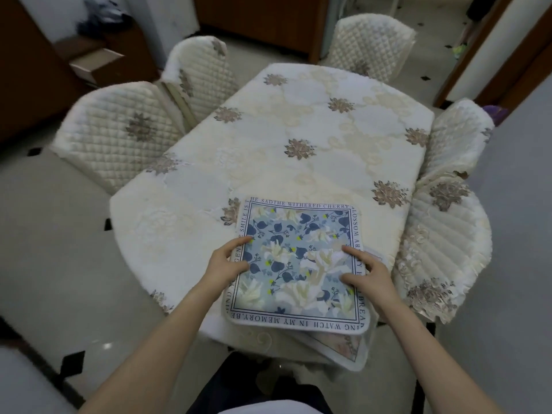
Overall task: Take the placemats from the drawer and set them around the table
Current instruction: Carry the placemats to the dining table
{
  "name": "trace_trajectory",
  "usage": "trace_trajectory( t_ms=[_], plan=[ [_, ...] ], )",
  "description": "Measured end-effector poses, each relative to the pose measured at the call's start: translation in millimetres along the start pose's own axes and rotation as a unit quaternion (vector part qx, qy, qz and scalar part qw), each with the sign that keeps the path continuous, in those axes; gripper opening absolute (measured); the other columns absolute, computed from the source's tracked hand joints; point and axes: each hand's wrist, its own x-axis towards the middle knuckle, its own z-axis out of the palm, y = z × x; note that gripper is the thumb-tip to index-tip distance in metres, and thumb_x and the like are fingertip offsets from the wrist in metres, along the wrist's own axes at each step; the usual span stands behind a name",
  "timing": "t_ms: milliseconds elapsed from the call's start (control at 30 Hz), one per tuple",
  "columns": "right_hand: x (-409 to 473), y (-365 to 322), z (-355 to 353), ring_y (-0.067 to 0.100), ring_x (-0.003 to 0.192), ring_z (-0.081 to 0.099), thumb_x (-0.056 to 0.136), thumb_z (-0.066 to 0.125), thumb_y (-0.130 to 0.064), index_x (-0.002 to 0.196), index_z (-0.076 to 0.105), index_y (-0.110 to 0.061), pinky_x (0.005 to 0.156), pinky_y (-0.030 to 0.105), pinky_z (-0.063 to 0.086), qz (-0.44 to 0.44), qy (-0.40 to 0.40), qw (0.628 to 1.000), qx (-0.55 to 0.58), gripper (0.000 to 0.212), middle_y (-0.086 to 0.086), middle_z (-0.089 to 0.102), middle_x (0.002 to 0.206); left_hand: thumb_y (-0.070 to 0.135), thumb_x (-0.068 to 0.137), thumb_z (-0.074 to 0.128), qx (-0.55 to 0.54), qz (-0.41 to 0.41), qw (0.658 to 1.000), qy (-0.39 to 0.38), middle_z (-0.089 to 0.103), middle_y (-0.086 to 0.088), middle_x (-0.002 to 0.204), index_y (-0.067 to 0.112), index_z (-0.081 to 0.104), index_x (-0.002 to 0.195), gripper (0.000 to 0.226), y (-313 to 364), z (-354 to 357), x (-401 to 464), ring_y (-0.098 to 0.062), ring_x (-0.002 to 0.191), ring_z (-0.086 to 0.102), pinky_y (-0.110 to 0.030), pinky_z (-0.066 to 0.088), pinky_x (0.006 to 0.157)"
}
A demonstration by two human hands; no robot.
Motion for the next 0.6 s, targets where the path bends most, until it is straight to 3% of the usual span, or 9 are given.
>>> trace_trajectory(
  t_ms=[100,233,300,433,600],
  plan=[
    [7.3,-21.0,21.7,0.032,0.098,0.066,0.074,0.073,0.007,0.115,0.067,-0.034,0.082,0.053,0.055,-0.023,-0.032,0.999,0.019,0.058,-0.006,0.056,0.129,-0.011,0.074,0.061,-0.038,0.004,0.998,0.053,0.058,-0.005,0.127,0.028,0.066,0.117,0.058,3.3,-24.8,-19.3,-0.023,0.113,0.059,-0.040,0.057,0.084],
    [11.4,-47.6,61.4,0.019,0.106,0.065,0.073,0.075,0.005,0.111,0.069,-0.039,0.084,0.049,0.056,-0.054,-0.082,0.995,0.023,0.059,-0.004,0.062,0.126,-0.011,0.074,0.061,-0.070,0.006,0.989,0.126,0.061,-0.003,0.122,0.027,0.066,0.117,0.058,4.6,-63.9,-46.5,-0.018,0.107,0.062,-0.019,0.056,0.069],
    [10.9,-61.1,83.8,0.018,0.102,0.067,0.072,0.075,0.004,0.109,0.069,-0.042,0.080,0.050,0.057,-0.063,-0.102,0.993,0.015,0.060,-0.004,0.062,0.126,-0.011,0.073,0.062,-0.088,0.008,0.984,0.152,0.061,-0.002,0.122,0.031,0.066,0.114,0.059,2.1,-86.0,-58.4,-0.018,0.103,0.064,-0.026,0.058,0.074],
    [2.8,-85.6,131.8,0.025,0.091,0.070,0.074,0.073,0.007,0.118,0.067,-0.032,0.077,0.051,0.058,-0.079,-0.132,0.988,0.006,0.060,-0.001,0.066,0.118,-0.012,0.073,0.062,-0.108,0.000,0.975,0.194,0.060,-0.005,0.123,0.032,0.067,0.114,0.060,-5.3,-131.8,-77.9,-0.021,0.098,0.067,-0.036,0.058,0.079],
    [-6.1,-105.0,201.2,-0.004,0.076,0.068,0.076,0.069,0.012,0.122,0.065,-0.027,0.061,0.023,0.058,-0.082,-0.163,0.983,0.016,0.060,-0.015,0.062,0.111,-0.015,0.076,0.059,-0.133,-0.011,0.967,0.218,0.065,0.001,0.106,0.024,0.063,0.121,0.060,-16.4,-192.8,-92.4,-0.022,0.087,0.070,-0.036,0.060,0.074]
  ],
)
